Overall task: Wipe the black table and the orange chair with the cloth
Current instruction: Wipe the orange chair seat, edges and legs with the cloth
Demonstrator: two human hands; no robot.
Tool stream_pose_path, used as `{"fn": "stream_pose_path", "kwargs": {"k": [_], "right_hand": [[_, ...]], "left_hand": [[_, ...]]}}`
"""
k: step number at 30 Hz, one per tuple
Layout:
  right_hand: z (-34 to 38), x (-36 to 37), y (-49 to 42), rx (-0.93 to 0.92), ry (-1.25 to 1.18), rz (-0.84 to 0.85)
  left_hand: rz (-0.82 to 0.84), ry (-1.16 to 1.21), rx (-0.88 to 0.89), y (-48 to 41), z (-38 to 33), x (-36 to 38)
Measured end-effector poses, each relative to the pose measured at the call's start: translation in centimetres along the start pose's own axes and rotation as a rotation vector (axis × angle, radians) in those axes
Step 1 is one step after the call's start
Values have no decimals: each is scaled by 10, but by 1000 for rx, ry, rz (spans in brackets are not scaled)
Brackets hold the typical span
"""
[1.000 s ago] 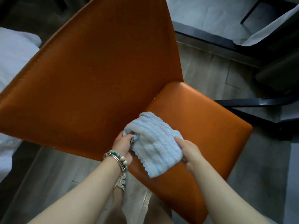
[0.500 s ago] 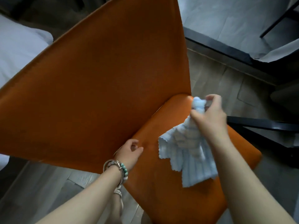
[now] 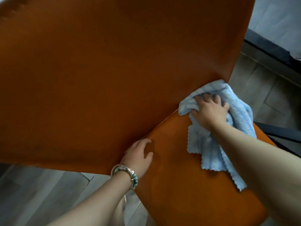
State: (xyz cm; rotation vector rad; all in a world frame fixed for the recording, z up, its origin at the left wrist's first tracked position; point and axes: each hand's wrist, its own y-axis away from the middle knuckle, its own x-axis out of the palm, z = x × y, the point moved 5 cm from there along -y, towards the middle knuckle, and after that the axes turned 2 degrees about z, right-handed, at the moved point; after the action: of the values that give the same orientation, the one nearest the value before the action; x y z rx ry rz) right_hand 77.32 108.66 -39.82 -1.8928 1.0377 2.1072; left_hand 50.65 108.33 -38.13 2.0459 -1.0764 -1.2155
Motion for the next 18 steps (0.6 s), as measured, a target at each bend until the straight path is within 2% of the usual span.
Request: {"fn": "stream_pose_path", "kwargs": {"k": [4,8,11,16,18], "right_hand": [[22,2,-11,-9,102,-41],[47,11,1,-88,118,-54],[74,20,25,-188,63,-66],[109,31,62,-362,-33,35],[115,29,71,-427,2,78]], "left_hand": [[-41,15,-68,6,21,2],[-98,-66,-7,16,31,9],[-75,-134,35,30,37,21],[-119,-69,-25,53,62,19],[-127,-45,-48,60,72,15]]}}
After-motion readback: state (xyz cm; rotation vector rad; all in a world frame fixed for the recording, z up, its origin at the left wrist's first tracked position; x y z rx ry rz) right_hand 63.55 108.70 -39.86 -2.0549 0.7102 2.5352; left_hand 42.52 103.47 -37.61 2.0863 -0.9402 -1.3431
